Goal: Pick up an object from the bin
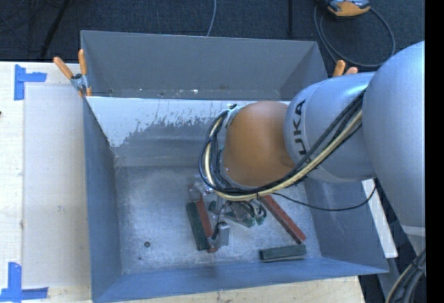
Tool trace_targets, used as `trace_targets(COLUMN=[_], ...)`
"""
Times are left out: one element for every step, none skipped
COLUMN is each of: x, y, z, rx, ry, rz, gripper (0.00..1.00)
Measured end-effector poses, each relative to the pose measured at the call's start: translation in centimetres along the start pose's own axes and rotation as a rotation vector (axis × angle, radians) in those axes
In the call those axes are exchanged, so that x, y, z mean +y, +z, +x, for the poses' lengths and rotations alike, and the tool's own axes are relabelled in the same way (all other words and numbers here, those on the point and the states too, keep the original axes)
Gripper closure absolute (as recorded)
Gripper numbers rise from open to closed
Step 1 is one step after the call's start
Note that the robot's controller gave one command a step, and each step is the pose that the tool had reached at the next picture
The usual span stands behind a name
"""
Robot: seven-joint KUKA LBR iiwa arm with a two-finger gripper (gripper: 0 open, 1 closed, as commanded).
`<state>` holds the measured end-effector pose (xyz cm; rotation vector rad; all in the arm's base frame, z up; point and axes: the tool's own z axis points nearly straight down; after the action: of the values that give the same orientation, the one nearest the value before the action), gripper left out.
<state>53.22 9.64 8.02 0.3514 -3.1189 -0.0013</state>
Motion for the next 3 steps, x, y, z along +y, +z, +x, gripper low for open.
trace_targets(x=[-0.7,3.0,2.9], y=[0.0,0.5,0.5], z=[-0.9,-0.9,-1.0], rx=[-0.002,-0.002,-0.002], ry=[-0.041,-0.312,-0.309], rz=[0.0,0.0,0.0], gripper=[0.0,1.0,0.0])
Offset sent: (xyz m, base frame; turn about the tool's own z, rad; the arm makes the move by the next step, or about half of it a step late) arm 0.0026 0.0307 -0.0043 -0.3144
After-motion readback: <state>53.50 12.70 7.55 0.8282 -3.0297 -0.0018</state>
